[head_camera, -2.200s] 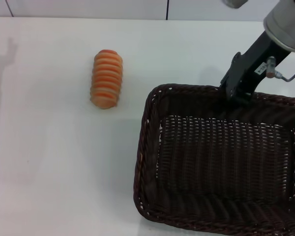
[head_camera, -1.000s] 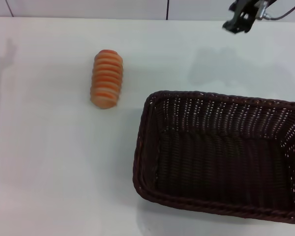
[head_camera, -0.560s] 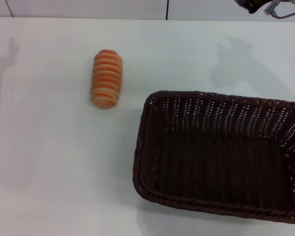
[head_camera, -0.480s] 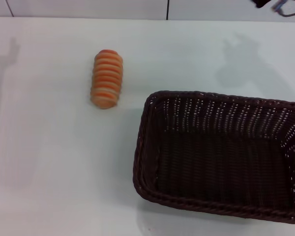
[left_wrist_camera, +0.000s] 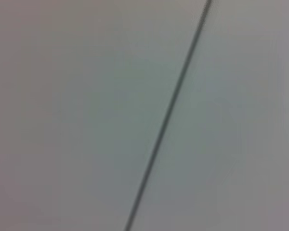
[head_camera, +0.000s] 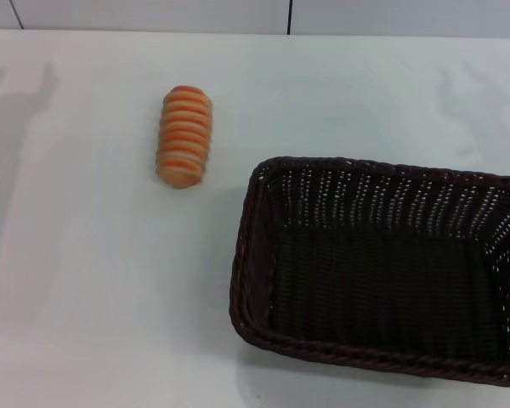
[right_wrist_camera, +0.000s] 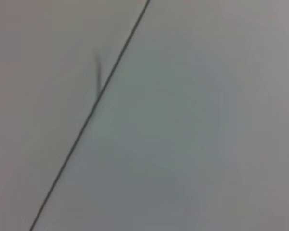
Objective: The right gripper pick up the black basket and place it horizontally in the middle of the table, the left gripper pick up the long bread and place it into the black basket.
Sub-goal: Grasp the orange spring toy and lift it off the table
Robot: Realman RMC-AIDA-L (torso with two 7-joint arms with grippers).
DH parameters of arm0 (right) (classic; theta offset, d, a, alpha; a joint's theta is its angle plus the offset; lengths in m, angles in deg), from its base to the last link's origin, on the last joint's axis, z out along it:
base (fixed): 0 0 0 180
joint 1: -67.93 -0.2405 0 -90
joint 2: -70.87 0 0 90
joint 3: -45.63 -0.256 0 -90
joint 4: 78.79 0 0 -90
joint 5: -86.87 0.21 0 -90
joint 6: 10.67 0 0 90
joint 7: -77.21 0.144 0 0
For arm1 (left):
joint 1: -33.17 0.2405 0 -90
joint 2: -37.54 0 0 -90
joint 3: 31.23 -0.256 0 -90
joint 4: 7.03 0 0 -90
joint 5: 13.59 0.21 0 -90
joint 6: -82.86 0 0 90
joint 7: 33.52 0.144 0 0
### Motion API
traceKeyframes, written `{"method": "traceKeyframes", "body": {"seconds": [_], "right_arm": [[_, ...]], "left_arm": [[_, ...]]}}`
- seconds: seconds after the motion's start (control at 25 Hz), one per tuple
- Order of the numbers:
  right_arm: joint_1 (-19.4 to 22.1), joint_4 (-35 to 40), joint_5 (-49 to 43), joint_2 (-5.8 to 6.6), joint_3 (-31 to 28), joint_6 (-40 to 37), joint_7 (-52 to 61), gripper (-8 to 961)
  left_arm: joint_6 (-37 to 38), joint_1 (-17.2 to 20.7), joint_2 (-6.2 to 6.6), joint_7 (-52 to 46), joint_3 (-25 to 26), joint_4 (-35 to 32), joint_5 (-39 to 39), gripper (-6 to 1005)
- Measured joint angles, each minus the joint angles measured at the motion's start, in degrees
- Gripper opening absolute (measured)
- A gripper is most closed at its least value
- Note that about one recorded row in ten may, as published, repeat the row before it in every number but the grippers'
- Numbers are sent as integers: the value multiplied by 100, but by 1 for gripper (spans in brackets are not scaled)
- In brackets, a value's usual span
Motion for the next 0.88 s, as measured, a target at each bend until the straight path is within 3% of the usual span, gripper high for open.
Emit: {"method": "traceKeyframes", "body": {"seconds": [0.2, 0.24, 0.28, 0.32, 0.36, 0.4, 0.44, 0.56, 0.64, 0.76, 0.88], "right_arm": [[390, 985, 451, -17, 289, -2059, -28, 367], [405, 1171, 574, -18, 311, -2350, -46, 366], [408, 1409, 758, -18, 329, -2716, -72, 366], [376, 1887, 1270, -19, 392, -3355, -276, 366], [376, 1887, 1270, -19, 392, -3355, -276, 366], [338, 2053, 1562, -18, 443, -3575, -439, 366], [287, 2240, 1885, -12, 510, -3771, -655, 366], [87, 2703, 2642, 2, 700, -4152, -1183, 366], [-33, 2966, 2903, 3, 793, -4326, -1370, 366], [-178, 3288, 3106, 4, 857, -4535, -1445, 366], [-257, 3461, 3146, 4, 862, -4642, -1411, 366]], "left_arm": [[-124, 166, 58, -51, -346, 425, -2, 829], [-301, 233, 101, -93, -499, 690, -4, 829], [-1315, 383, 288, -150, -859, 1649, -2, 829], [-1315, 383, 288, -150, -859, 1649, -2, 829], [-1799, 433, 353, -151, -956, 2047, -1, 829], [-1799, 433, 353, -151, -956, 2047, -1, 830], [-2775, 530, 437, -122, -1070, 2865, -3, 830], [-3312, 591, 468, -70, -1093, 3368, -3, 830], [-3985, 663, 510, 75, -1143, 4038, -4, 830], [-4392, 686, 517, 188, -1190, 4413, -16, 830], [-5328, 563, 473, 657, -1253, 4905, -340, 830]]}}
